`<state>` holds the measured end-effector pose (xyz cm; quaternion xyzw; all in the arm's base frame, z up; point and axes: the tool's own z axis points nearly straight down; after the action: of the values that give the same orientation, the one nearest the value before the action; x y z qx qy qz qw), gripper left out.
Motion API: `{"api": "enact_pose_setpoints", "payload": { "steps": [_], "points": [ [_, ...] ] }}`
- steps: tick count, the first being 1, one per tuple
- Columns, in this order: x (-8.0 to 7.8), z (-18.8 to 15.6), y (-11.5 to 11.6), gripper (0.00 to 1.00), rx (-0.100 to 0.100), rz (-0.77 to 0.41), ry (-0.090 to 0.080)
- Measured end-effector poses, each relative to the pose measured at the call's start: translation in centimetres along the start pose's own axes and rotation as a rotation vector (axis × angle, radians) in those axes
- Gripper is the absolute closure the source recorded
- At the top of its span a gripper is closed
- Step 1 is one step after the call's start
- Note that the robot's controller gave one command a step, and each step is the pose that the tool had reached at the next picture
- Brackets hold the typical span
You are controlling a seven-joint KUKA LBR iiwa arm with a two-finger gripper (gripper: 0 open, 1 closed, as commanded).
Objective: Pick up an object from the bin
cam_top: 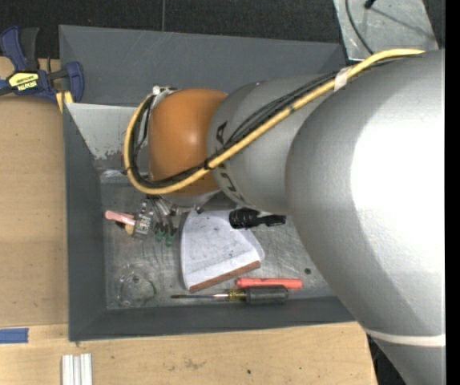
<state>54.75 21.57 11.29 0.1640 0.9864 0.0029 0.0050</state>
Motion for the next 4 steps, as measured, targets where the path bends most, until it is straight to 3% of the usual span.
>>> {"api": "enact_pose_setpoints", "payload": {
  "steps": [1, 2, 3, 4],
  "points": [
    [-2.2, -1.4, -1.6, 1.00, 0.005, -0.042, 0.008],
    [-2.4, -4.9, -3.6, 1.00, 0.013, -0.052, 0.012],
    [-2.1, -6.6, -3.8, 1.00, 0.010, -0.053, 0.012],
    [-1.7, -8.4, -4.2, 1.00, 0.004, -0.164, 0.003]
  ]
}}
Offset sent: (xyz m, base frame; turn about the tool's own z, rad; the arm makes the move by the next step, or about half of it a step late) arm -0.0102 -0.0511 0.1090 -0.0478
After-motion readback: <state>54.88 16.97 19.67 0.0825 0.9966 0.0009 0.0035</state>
